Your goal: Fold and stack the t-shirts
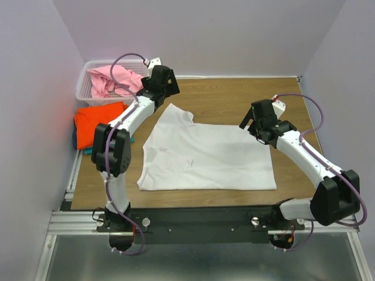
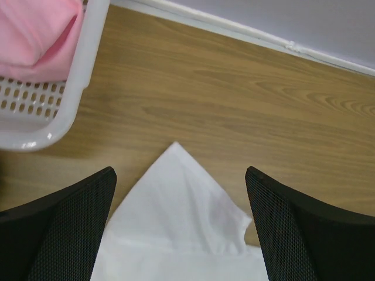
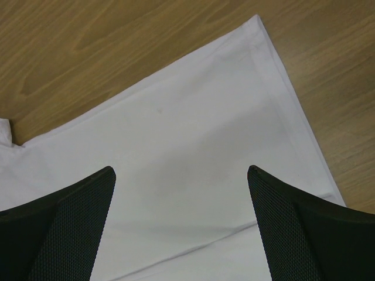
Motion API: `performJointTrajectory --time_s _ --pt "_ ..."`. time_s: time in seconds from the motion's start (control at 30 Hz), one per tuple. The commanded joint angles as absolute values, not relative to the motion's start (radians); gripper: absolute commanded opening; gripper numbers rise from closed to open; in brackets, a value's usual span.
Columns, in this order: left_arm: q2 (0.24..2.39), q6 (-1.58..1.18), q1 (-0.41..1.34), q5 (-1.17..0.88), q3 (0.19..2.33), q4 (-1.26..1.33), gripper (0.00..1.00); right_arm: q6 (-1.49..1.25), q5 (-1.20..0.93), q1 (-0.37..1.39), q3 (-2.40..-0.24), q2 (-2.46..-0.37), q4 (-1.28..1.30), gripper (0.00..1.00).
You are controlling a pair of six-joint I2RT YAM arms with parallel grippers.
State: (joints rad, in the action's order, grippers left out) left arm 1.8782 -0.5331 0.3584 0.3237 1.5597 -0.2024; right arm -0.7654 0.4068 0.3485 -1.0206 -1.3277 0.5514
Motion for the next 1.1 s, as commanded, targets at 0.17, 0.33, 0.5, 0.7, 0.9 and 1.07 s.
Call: performJointTrajectory --time_s 0.17,0.33,0.5,0.7,0.9,1.07 --pt "2.288 -0.37 0.328 0.252 2.055 -0.442 0.98 -0.712 0.491 0.33 -1.057 -1.422 0.526 1.0" --pt "2.405 -0.334 0.327 0.249 2.152 -0.463 0.97 -0.696 0.489 0.319 -1.037 -1.43 0.52 1.0" --pt "2.467 -0.344 0.322 0.226 2.181 -0.482 0.94 -0.687 0.482 0.316 -1.022 -1.434 0.517 1.0" --pt "2.483 -0.357 0.319 0.215 2.142 -0.485 0.83 -0.677 0.459 0.313 -1.002 -1.453 0.494 1.0" --pt "2.479 -0.365 0.319 0.198 2.111 -0.485 0.68 -0.669 0.449 0.31 -0.993 -1.468 0.483 1.0" --pt "2.474 -0.374 0.321 0.17 2.098 -0.492 0.6 -0.664 0.44 0.307 -0.983 -1.467 0.477 1.0"
